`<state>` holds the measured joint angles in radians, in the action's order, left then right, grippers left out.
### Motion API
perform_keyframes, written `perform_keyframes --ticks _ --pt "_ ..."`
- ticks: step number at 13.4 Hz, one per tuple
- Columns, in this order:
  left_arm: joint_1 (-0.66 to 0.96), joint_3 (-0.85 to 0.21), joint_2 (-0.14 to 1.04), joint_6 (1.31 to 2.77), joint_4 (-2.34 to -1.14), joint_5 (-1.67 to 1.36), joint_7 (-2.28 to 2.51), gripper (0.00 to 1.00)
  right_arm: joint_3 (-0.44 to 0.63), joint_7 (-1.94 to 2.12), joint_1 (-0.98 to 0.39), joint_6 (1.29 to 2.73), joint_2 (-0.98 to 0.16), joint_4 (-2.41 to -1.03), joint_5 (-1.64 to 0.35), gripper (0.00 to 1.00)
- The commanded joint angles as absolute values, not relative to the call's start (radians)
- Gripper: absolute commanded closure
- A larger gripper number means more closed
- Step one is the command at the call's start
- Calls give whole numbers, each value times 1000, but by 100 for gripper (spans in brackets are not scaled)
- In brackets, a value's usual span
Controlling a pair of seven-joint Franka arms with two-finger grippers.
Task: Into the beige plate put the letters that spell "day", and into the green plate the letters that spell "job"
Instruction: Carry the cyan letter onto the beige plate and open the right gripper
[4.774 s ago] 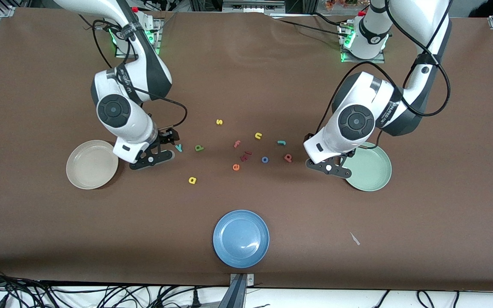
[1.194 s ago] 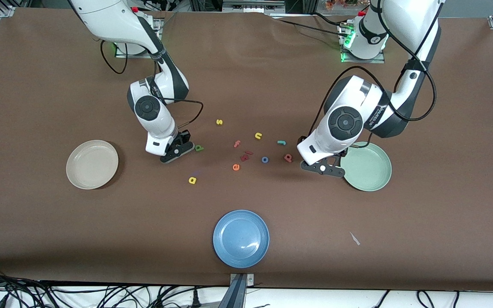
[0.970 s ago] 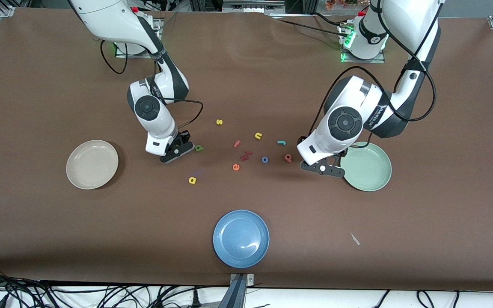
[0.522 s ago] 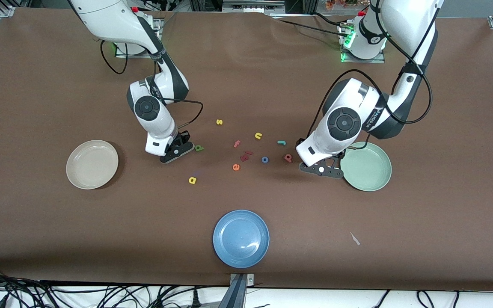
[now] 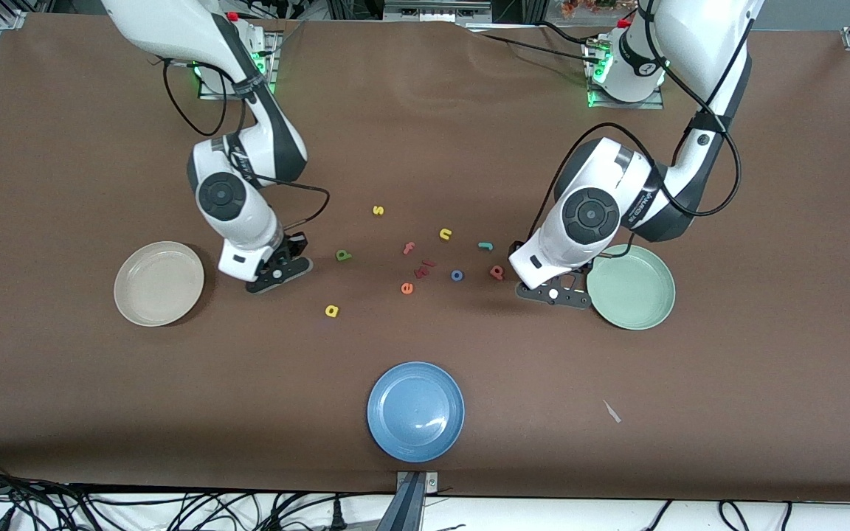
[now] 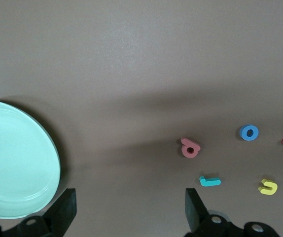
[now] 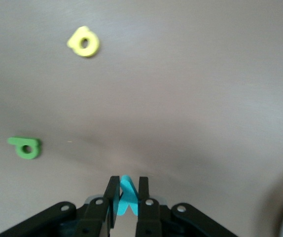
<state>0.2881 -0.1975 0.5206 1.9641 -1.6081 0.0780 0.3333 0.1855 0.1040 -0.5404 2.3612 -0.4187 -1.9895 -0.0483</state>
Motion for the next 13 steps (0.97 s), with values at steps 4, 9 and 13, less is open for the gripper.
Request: perform_keyframes --ticks 4,9,13 --pt "295 -193 512 1979 -1620 86 350 4 303 100 -538 2277 -371 -1996 -63 100" --pt "296 -193 514 1982 -1620 86 351 7 426 107 -531 2264 -371 -1999 -63 100" --pt "296 -193 514 1982 -1621 86 351 6 434 130 -425 2266 -388 -1996 -61 100"
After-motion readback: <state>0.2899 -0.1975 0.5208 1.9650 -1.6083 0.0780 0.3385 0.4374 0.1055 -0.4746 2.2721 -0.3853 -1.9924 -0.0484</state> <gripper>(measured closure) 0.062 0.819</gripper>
